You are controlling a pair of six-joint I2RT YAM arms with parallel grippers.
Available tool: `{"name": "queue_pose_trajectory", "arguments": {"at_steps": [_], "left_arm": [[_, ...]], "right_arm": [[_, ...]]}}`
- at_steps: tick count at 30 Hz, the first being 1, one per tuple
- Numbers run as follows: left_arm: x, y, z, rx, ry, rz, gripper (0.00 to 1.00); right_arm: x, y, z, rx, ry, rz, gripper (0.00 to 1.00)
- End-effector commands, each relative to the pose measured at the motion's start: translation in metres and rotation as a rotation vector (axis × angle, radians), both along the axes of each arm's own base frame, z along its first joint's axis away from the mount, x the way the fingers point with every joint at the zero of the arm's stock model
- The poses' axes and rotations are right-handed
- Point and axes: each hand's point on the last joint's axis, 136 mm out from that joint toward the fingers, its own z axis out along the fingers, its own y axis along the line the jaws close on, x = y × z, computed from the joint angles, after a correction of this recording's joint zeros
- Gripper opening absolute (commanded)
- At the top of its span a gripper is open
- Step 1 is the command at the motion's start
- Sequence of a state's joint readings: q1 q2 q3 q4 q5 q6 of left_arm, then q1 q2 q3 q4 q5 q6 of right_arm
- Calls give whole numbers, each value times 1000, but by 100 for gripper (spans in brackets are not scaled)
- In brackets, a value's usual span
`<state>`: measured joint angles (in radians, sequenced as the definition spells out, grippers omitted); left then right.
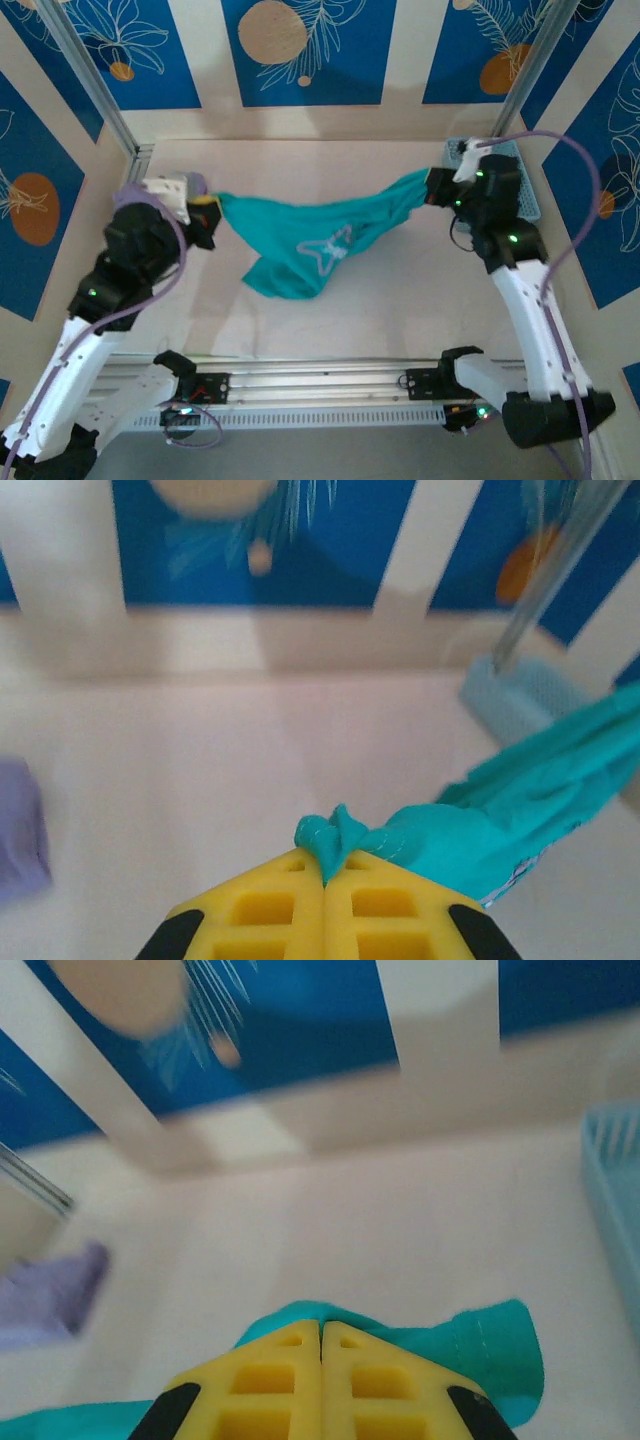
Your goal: Fold the inside-out t-shirt
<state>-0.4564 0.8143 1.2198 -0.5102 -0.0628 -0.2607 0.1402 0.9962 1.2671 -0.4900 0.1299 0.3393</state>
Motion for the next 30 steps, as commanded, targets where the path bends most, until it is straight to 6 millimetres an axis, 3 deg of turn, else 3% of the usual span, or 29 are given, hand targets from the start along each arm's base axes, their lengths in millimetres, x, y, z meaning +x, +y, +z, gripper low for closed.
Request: {"name": "queue_pose_trajectory", "arguments": {"at_steps": [1, 4, 7, 11, 15, 19, 21, 24, 27, 30], "left_arm": [[1, 18, 73, 13, -164, 62, 0], [-6, 29, 113, 3, -246, 102, 0], [-10, 41, 112, 47, -256, 153, 0], [-2, 48, 55, 135, -142, 195, 0], [-1, 48, -37, 182, 53, 192, 0], [-11, 50, -122, 177, 225, 195, 0], [-16, 54, -147, 180, 283, 214, 0], [-20, 54, -168, 185, 335, 212, 0], [-20, 51, -177, 178, 357, 202, 0], [-18, 47, -181, 165, 361, 184, 0]], "right_arm": [[-19, -1, 45, 3, -102, 23, 0], [-32, -1, 59, -15, -134, 38, 0], [-37, 8, 32, 8, -57, 87, 0], [-45, 31, -44, 52, 125, 174, 0], [-63, 58, -149, 81, 375, 234, 0], [-100, 100, -237, 104, 608, 350, 7], [-123, 118, -266, 123, 718, 420, 12], [-146, 121, -286, 68, 832, 445, 26], [-140, 104, -282, -5, 785, 368, 42], [-131, 94, -282, -30, 763, 306, 48]]}}
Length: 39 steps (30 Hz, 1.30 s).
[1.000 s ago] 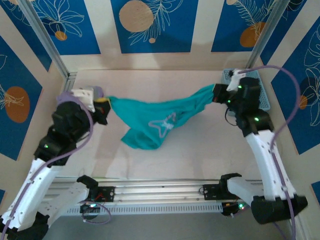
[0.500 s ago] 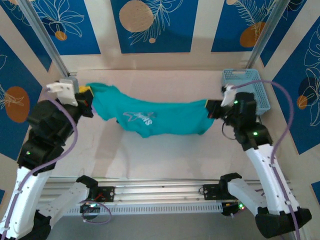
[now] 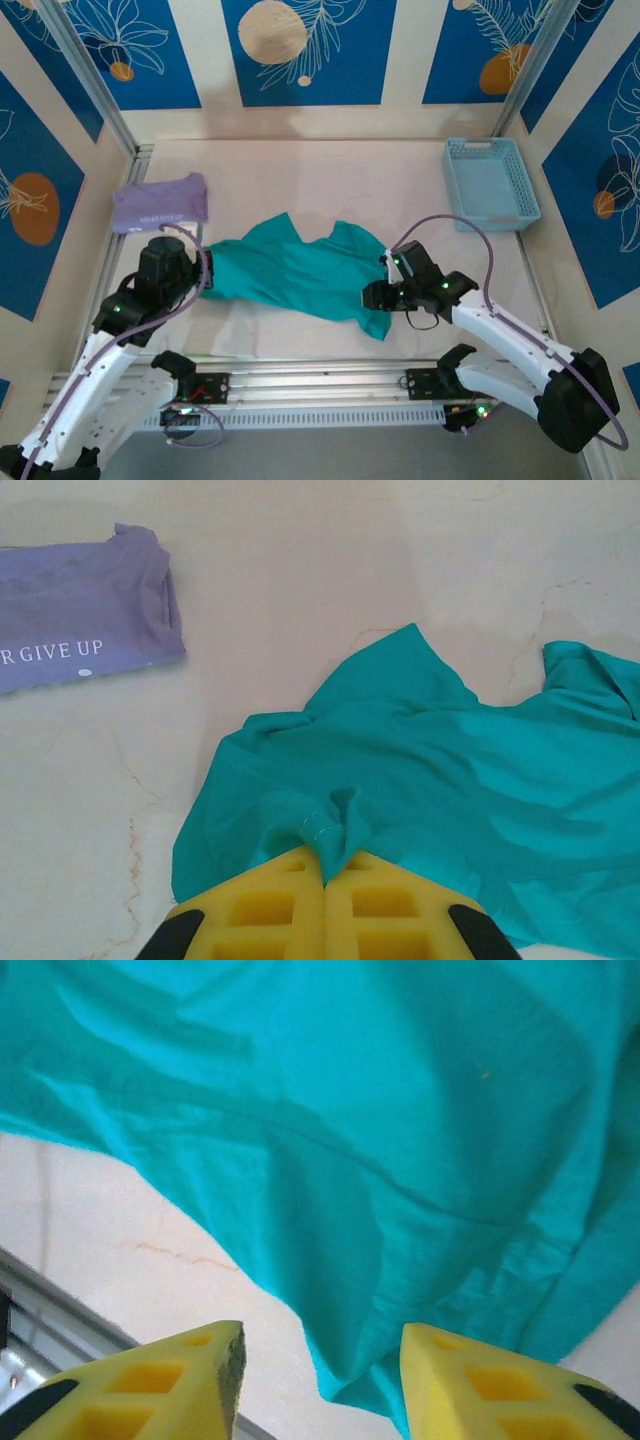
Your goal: Fold the inside-out t-shirt
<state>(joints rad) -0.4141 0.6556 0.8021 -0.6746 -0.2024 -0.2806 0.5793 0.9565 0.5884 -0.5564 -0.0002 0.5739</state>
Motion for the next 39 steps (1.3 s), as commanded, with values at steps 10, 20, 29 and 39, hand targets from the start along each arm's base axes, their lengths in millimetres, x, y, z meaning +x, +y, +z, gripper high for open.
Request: {"name": "queue_pose_trajectory", "arguments": {"at_steps": [10, 20, 29, 39], "left_arm": [[3, -7, 2, -55, -11, -21, 0], [6, -10, 5, -62, -17, -30, 0], [15, -1, 51, -44, -101, -11, 0], [33, 39, 172, -34, -314, 87, 0]], "right_arm": [[2, -19, -35, -132, 102, -123, 46], [30, 7, -49, -70, 79, -90, 10], [57, -17, 48, -118, -202, -89, 0], [82, -36, 164, -138, -459, -87, 1]]}}
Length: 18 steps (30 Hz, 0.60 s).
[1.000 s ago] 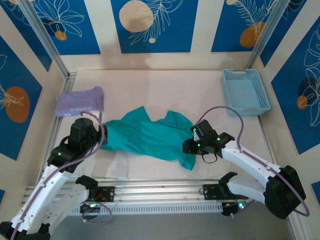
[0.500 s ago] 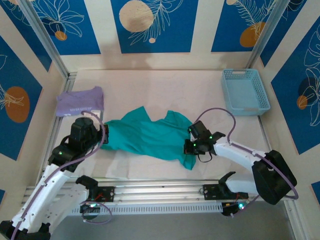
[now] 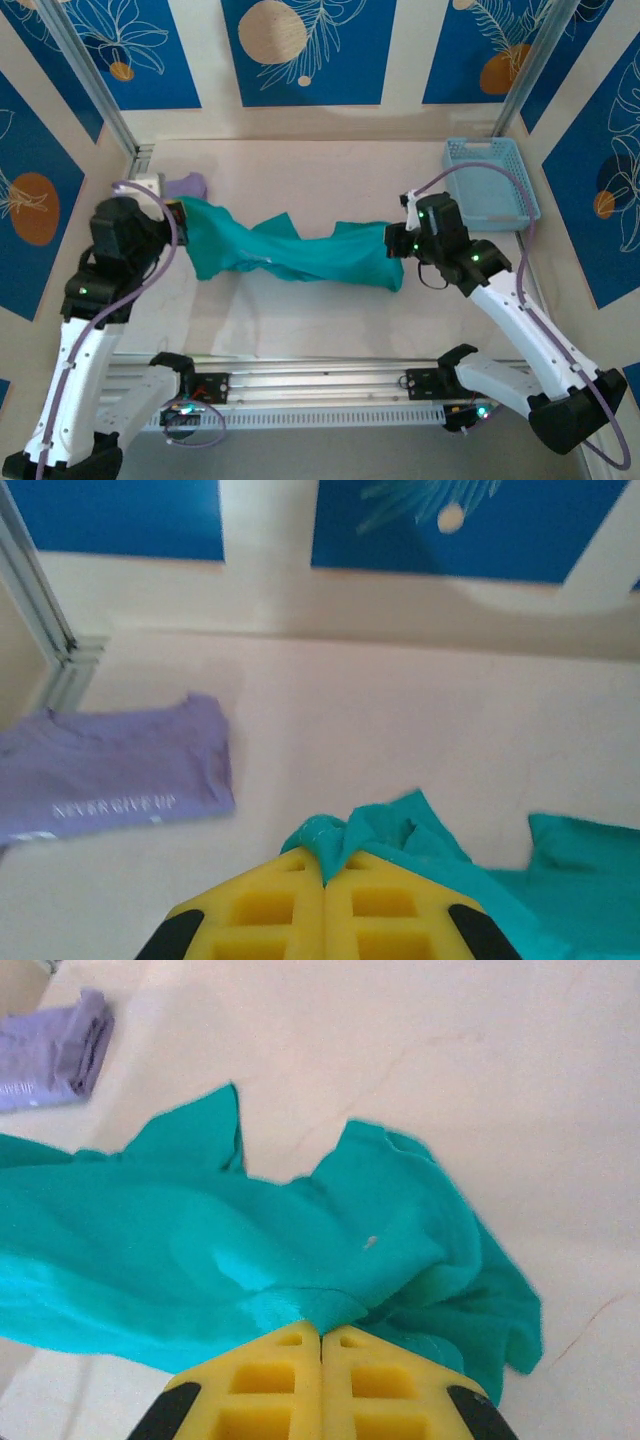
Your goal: Fold the inside-out t-shirt
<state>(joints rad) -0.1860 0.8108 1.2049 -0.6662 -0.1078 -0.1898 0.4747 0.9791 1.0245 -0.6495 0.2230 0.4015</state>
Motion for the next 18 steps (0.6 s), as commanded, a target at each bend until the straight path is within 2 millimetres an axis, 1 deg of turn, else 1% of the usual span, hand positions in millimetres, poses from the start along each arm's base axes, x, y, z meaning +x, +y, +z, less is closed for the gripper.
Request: {"name": "queue_pose_trajectory", "arguments": {"at_steps": [1, 3, 5, 6, 7, 8, 9, 10, 12, 13, 14, 16, 18], "left_arm": [[-2, 10, 44, 5, -89, 2, 0], [-2, 17, 53, 5, -102, 19, 0], [-3, 23, 46, 16, -77, 37, 0], [-2, 26, 37, 24, -55, 46, 0], [-2, 29, 25, 33, -30, 56, 0], [-1, 30, 12, 36, -3, 62, 0], [-1, 32, -3, 37, 28, 67, 0], [-1, 31, -17, 30, 57, 64, 0], [1, 27, -42, 3, 106, 49, 0], [1, 24, -52, -14, 123, 35, 0], [1, 21, -60, -25, 138, 25, 0], [0, 18, -75, -39, 164, 10, 0], [-1, 16, -85, -43, 184, 1, 0]], "right_arm": [[-5, -5, 15, -65, -25, 31, 1], [-10, 3, 12, -49, -13, 54, 1], [-20, 15, -9, -35, 47, 81, 2], [-28, 23, -26, -23, 94, 96, 3], [-39, 34, -45, 0, 149, 125, 4], [-49, 45, -60, 28, 193, 155, 5], [-61, 60, -79, 62, 247, 194, 8], [-73, 75, -93, 94, 294, 244, 13], [-90, 93, -117, 106, 368, 306, 22], [-95, 96, -127, 87, 395, 317, 27], [-97, 94, -135, 61, 411, 309, 30], [-94, 81, -149, -1, 422, 264, 34], [-88, 69, -158, -22, 422, 214, 38]]}}
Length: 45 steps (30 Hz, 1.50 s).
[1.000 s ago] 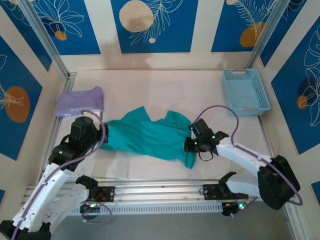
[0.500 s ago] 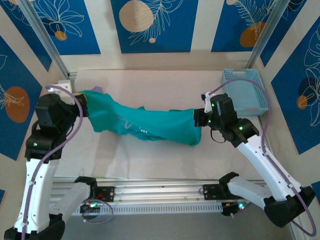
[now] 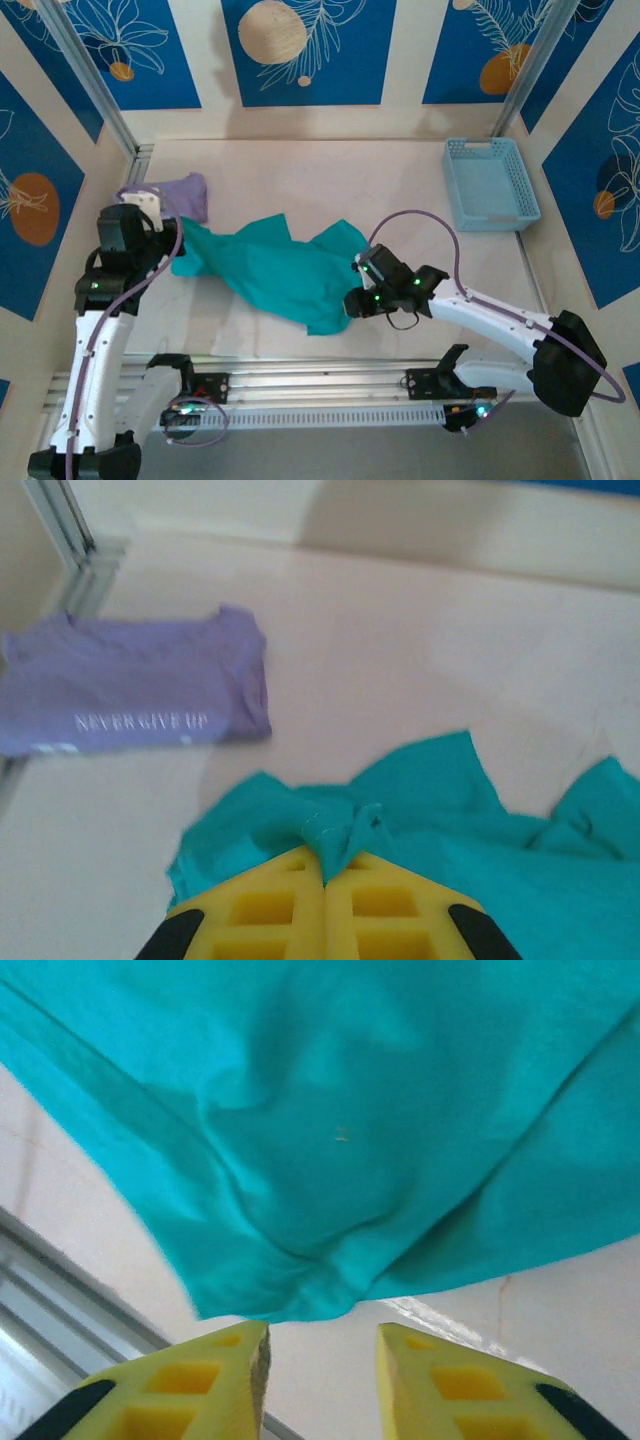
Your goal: Fold the inside-out t-shirt
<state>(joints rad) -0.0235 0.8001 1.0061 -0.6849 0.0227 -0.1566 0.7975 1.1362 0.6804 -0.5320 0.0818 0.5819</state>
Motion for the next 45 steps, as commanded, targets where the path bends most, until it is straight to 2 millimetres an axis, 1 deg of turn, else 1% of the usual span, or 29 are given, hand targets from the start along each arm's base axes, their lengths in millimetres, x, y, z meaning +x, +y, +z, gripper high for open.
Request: {"name": "queue_pose_trajectory", "arguments": {"at_steps": [1, 3, 7, 9, 12, 17, 20, 24, 34, 40, 45], "left_arm": [[-4, -6, -2, -43, -15, -28, 0], [-4, -8, -5, -51, -12, -32, 0], [-3, -11, -8, -66, -11, -45, 0], [-3, -12, -8, -69, -13, -50, 0], [-1, -13, -11, -75, -10, -51, 0], [0, -14, -13, -79, -6, -56, 0], [0, -14, -14, -80, -7, -56, 0], [1, -14, -15, -79, -7, -56, 0], [1, -13, -16, -73, -8, -56, 0], [1, -13, -16, -72, -9, -57, 0], [2, -13, -17, -68, -6, -58, 0]], "right_arm": [[14, -6, -1, 33, -21, -78, 39], [16, -7, -6, 79, 14, -108, 41], [9, 2, -20, 151, 83, -123, 44], [5, 5, -27, 162, 115, -120, 44], [1, 10, -33, 166, 138, -121, 43], [-8, 6, -45, 141, 175, -142, 42], [-13, 10, -49, 171, 197, -146, 42], [-14, 15, -51, 185, 204, -137, 41], [-12, 22, -50, 205, 208, -128, 34], [-14, 26, -49, 221, 223, -122, 24], [-17, 26, -48, 220, 235, -119, 23]]}}
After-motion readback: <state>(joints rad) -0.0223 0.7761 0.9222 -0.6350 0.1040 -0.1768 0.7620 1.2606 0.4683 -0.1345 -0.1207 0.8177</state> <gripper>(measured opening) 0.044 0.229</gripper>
